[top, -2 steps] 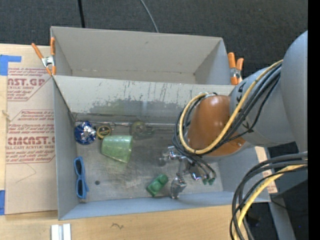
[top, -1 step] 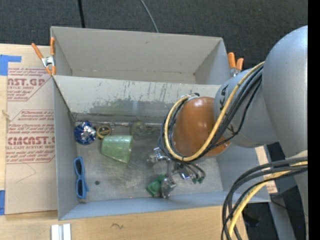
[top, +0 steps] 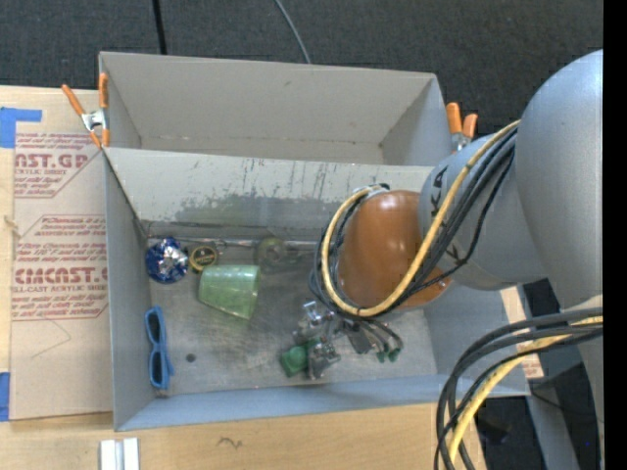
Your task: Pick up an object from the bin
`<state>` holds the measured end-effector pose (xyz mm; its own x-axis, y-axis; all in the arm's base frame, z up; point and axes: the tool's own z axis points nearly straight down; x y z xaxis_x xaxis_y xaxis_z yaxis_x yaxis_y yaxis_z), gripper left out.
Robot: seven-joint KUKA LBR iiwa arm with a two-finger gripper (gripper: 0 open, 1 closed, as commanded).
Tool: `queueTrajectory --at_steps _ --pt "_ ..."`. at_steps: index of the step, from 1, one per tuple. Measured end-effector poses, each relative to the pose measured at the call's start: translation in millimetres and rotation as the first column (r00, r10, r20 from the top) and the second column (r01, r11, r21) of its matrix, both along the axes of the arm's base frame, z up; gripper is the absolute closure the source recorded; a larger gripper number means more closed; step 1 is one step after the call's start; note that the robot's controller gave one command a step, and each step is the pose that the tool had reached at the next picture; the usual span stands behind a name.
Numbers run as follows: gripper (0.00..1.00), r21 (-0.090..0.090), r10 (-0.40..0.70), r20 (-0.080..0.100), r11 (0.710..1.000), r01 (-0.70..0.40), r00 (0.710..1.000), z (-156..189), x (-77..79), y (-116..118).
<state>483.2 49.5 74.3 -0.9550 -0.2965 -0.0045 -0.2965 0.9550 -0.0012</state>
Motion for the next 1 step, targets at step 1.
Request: queueTrajectory --at_steps 1 --pt "1.00 -0.002 0.206 0.007 0.979 -0.206 0.978 244.6 0.5 -23.7"
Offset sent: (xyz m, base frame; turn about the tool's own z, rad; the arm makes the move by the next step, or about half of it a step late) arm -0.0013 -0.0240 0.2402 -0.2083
